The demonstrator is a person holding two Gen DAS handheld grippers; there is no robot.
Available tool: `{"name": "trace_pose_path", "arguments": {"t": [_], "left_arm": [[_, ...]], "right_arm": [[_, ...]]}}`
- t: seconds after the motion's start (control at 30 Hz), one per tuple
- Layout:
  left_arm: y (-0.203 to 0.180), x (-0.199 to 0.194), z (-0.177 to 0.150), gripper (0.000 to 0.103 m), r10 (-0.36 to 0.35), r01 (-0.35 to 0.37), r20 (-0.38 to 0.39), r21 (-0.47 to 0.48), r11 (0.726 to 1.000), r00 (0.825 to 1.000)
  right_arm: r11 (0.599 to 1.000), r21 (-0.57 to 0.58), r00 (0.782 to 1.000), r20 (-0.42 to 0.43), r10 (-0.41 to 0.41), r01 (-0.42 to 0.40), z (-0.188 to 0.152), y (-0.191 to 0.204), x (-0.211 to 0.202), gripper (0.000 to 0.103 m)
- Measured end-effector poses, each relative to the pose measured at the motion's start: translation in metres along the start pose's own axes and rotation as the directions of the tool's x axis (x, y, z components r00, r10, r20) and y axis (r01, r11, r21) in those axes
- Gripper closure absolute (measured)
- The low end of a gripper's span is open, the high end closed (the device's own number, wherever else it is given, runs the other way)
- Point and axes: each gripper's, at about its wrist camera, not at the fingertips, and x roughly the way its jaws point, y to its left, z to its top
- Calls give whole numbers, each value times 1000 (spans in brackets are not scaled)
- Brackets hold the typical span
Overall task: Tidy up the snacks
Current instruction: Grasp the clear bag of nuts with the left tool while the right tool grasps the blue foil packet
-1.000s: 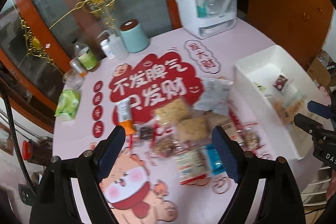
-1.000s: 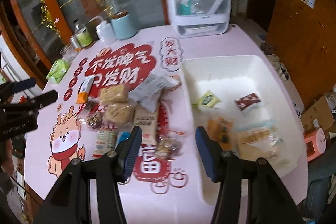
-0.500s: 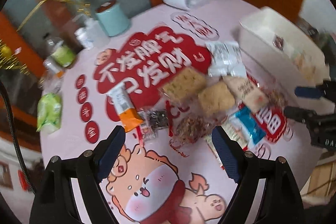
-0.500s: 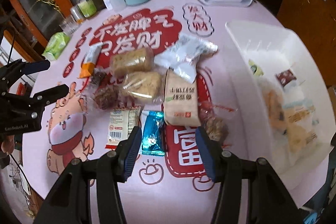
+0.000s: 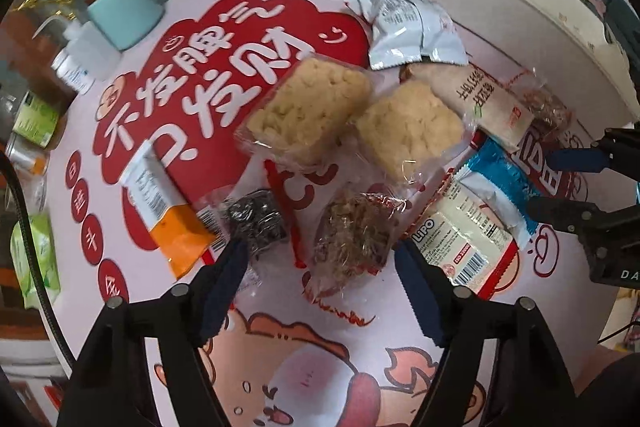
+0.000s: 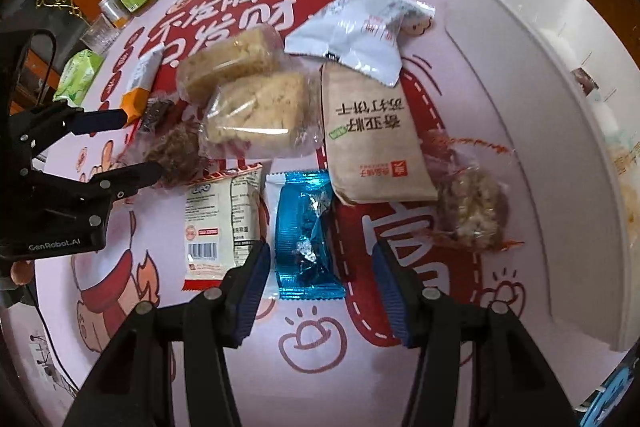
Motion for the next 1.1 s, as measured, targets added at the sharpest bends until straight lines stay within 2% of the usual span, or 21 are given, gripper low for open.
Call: {"name": "trace_pose_path", "arguments": {"t": [0.1,0.2,0.37,0.5,0.6,0.7,0.8,0.9,1.0,1.1], "left_arm": [[-4,7,3,36,16,-16,-7,37,999,1000],[-5,13,5,42,-1,2,-20,49,999,1000],[-10,18,9,42,-17,19,-24,67,998,1000],[-17,25,8,43,-6,9,-35,93,996,999],[-22,25,6,44,3,0,-31,108,994,1000],[-22,26,5,44,-26,30,-43,79,996,999],[-23,36,3,45,-38,43,-98,54,998,994],[-22,34,1,49,-43,45,-83,28,999,996],[-15,32,0,56,-66,64,-68,-38,997,995],[-6,31,-2,58,-96,88,-62,-118,989,993]], "right_arm": [[1000,5,1000,-4,-3,4,0,1,8,50],[1000,4,1000,1,-7,7,0,3,11,50],[1000,-2,1000,2,-11,11,0,5,15,51],[1000,-9,1000,12,0,0,-3,5,15,61],[1000,-28,1000,20,-4,4,-5,7,14,63],[999,-44,1000,23,-2,3,-6,9,13,71],[999,-52,1000,24,-7,8,-9,10,12,72],[998,-57,1000,22,-2,4,-14,9,10,73],[998,-70,1000,23,-1,2,-19,9,8,74],[997,-75,1000,20,6,-4,-24,6,6,74]]}}
